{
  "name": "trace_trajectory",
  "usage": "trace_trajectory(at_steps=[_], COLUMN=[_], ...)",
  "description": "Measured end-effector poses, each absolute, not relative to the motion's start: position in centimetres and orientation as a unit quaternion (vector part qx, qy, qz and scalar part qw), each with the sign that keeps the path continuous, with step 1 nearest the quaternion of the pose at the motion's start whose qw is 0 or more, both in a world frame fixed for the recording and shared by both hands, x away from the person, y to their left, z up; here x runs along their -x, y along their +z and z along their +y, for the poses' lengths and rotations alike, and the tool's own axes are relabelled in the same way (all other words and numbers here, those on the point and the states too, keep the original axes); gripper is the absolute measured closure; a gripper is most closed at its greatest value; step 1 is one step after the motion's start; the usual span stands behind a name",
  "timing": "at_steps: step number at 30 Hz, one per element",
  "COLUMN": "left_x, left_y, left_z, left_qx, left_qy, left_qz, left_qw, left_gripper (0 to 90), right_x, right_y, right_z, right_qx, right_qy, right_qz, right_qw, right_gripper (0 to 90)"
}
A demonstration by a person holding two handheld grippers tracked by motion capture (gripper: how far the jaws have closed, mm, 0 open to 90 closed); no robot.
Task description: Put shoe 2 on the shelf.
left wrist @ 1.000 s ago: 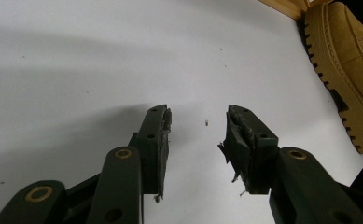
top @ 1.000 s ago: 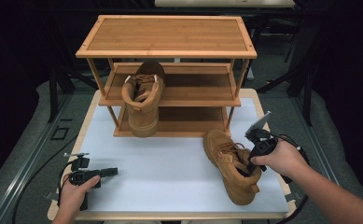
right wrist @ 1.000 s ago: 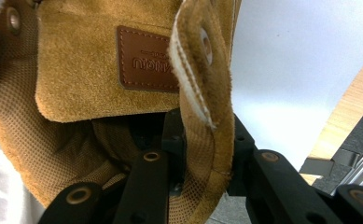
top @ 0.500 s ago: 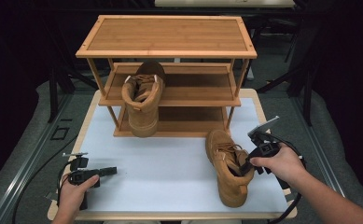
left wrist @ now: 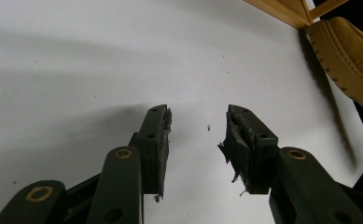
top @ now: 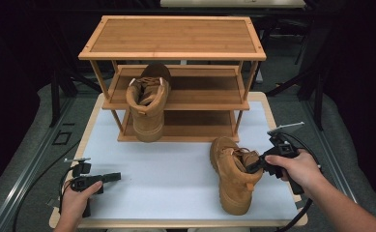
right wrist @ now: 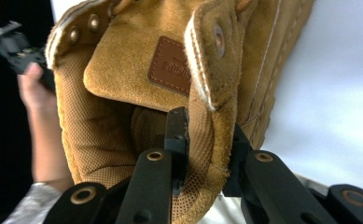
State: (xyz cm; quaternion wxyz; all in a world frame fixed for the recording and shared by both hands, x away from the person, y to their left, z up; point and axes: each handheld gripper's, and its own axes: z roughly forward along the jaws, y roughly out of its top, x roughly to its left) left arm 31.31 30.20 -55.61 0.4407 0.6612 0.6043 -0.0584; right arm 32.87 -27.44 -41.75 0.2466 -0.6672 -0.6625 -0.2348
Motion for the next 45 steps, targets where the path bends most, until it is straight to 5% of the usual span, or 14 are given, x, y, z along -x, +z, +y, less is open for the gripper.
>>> trace_trajectory(at_steps=[11,30,45], left_x=[-31.2,-30.1,-30.4], left_y=[-55.4,-55.2,-55.1], left_z=[30.1,30.2,30.1], left_qx=[-0.66,-0.659,-0.663], left_qy=[-0.059,-0.058,-0.057], left_qz=[0.606,0.606,0.601], left_qw=[0.441,0.442,0.444], left_gripper=[59.2,59.3,59.4], right_x=[-31.5,-29.8,-33.0], right_y=[-38.8,-29.4,-25.5], right_z=[-26.3,-24.3,-22.5], right_qx=[0.647,0.607,0.589], right_qy=[-0.279,-0.331,-0.39], right_qz=[-0.656,-0.683,-0.678], right_qw=[0.271,0.236,0.205], right_gripper=[77.9,78.5,78.6])
